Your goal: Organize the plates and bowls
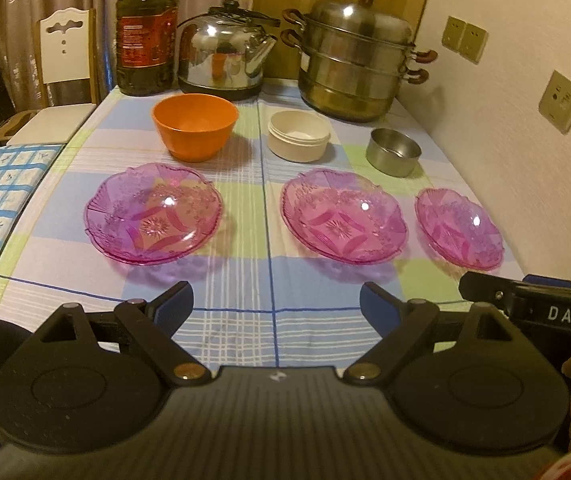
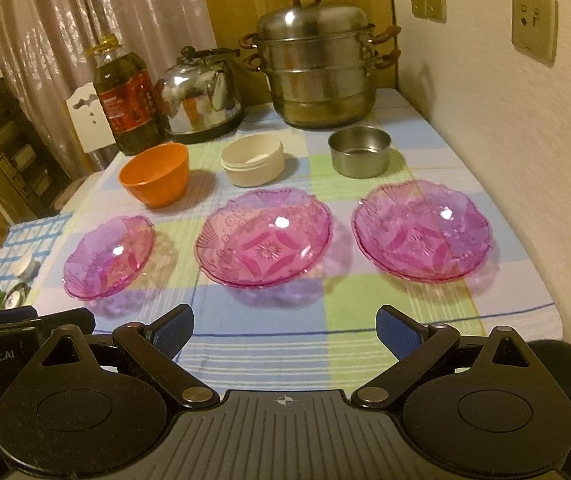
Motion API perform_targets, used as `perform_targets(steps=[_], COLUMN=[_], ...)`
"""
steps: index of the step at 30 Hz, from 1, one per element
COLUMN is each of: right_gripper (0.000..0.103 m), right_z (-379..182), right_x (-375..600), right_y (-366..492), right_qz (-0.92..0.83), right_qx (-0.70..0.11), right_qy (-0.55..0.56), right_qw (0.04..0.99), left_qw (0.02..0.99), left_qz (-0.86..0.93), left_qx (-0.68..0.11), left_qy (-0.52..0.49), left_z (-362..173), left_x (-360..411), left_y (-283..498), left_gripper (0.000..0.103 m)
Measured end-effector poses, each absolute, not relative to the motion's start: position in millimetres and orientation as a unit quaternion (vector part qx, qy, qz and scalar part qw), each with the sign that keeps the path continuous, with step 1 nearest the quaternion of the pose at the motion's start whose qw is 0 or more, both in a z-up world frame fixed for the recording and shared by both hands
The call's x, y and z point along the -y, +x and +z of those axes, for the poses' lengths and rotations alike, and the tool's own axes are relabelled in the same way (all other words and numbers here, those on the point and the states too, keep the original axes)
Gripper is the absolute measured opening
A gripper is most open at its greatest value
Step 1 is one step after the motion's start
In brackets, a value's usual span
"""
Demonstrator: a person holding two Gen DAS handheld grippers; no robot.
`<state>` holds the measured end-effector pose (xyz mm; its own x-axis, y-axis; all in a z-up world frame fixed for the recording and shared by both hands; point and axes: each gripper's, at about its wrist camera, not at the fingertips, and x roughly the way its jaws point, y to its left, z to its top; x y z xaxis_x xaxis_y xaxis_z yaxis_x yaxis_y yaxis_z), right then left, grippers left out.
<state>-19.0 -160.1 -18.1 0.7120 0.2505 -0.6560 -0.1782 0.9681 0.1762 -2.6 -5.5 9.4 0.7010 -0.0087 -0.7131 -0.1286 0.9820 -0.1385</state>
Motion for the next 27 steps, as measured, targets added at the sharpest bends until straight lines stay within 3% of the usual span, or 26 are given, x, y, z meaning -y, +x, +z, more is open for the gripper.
perform_targets(steps=[14,27], right_gripper=[0.098,0.098], right_z=[-10.0,-29.1], right_x=[95.6,16.2], right_y=[13.5,53.9], right_qz=[0.178,0.228], right_qx=[-0.35,-0.365], right_qy=[0.063,0.047], right_qw=[0.918,0.901], left_qw=[0.927,0.927], left_qz=[0.069,0.078], left_qx=[-0.36,-0.36], left_qy=[-0.084,-0.07], left_z=[31.9,18.0], left_x=[-78.2,-154.4], left_y=[17.3,46.4], left_gripper=[0.089,0.089])
